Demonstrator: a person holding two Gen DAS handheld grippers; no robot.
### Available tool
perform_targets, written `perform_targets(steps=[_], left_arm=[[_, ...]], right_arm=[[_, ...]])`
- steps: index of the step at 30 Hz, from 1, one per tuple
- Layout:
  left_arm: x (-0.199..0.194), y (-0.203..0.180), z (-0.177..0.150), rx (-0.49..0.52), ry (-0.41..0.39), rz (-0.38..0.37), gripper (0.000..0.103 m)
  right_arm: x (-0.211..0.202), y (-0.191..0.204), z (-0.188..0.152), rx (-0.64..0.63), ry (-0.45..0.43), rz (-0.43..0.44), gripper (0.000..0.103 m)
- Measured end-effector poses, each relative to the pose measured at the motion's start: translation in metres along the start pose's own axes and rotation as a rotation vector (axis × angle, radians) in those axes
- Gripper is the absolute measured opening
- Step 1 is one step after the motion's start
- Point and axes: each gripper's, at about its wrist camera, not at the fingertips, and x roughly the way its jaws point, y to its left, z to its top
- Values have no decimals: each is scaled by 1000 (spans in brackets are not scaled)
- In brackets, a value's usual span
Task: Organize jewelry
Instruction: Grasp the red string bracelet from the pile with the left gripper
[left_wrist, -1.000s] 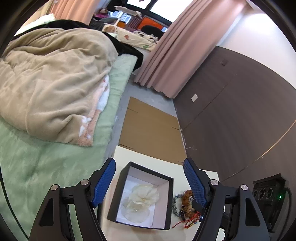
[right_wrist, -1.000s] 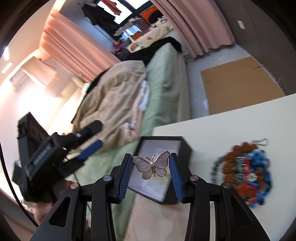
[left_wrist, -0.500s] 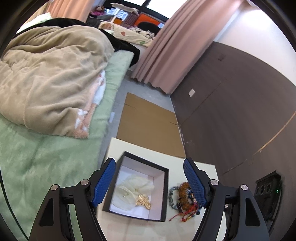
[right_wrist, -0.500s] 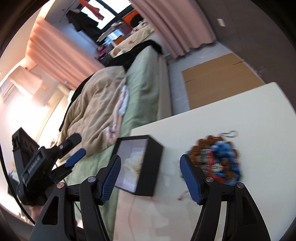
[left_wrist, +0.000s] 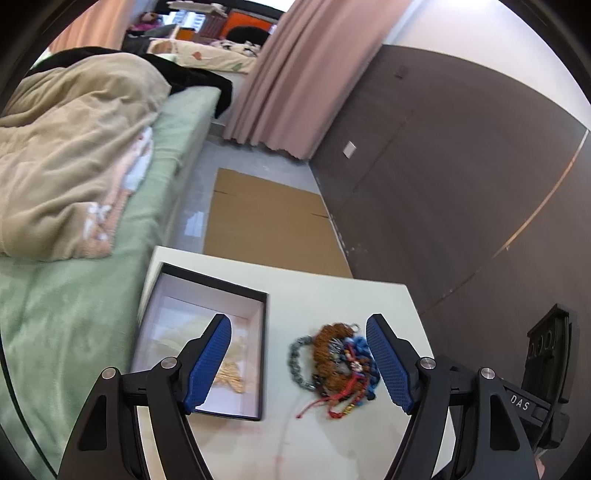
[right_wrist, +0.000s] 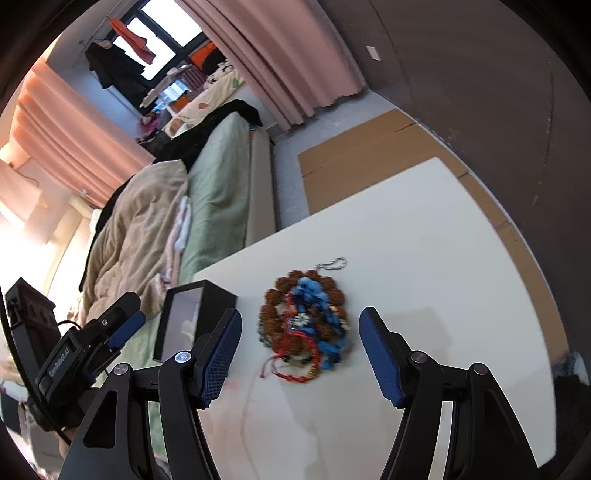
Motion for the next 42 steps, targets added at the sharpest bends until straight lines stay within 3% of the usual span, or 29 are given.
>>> perform_targets(steps=[11, 19, 25, 36, 39, 42], left_arm=[[40, -49, -28, 187, 135, -16, 72], [68, -65, -48, 269, 227, 23, 43], [82, -73, -56, 298, 247, 24, 32], [105, -81, -63, 363, 272, 84, 25], [107, -78, -62, 363, 276, 96, 1], [103, -71, -55, 324, 259, 85, 1]], right_arm=[[-5, -30, -2, 75, 45, -78, 67], [-6, -49, -3, 146, 72, -94, 67], [-8, -58, -1, 163, 81, -98, 67], [2, -51, 3, 115, 117, -114, 67], [6, -48, 4, 99, 126, -114, 67], [12, -46, 4, 88, 136, -115, 67]])
